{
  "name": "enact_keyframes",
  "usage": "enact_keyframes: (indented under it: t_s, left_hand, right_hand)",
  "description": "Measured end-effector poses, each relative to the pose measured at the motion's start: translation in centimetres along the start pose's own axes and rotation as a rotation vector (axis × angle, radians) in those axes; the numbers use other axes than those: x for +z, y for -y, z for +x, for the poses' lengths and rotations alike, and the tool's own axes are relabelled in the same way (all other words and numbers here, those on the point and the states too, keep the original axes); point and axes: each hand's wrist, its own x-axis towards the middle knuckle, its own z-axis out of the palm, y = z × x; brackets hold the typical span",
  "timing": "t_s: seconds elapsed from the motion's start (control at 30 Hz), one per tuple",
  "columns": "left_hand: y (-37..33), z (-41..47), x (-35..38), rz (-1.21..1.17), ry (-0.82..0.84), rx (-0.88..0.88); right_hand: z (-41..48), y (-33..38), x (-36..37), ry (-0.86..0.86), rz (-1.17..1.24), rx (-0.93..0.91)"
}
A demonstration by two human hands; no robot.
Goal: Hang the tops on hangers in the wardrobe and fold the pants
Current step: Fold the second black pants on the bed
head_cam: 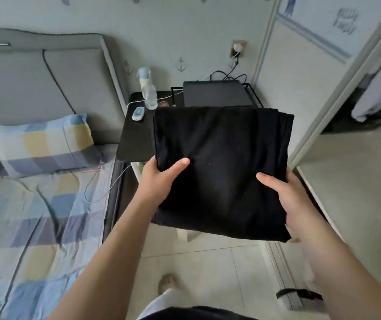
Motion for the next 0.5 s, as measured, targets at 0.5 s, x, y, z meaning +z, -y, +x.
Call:
enact_keyframes:
  t_s: [0.5]
  left_hand:
    - [-6.3,16.9,33.3,0.128,0.751,0.002]
  right_hand:
    - [5.5,3.9,-20.7,-0.728,0.172,-0.062]
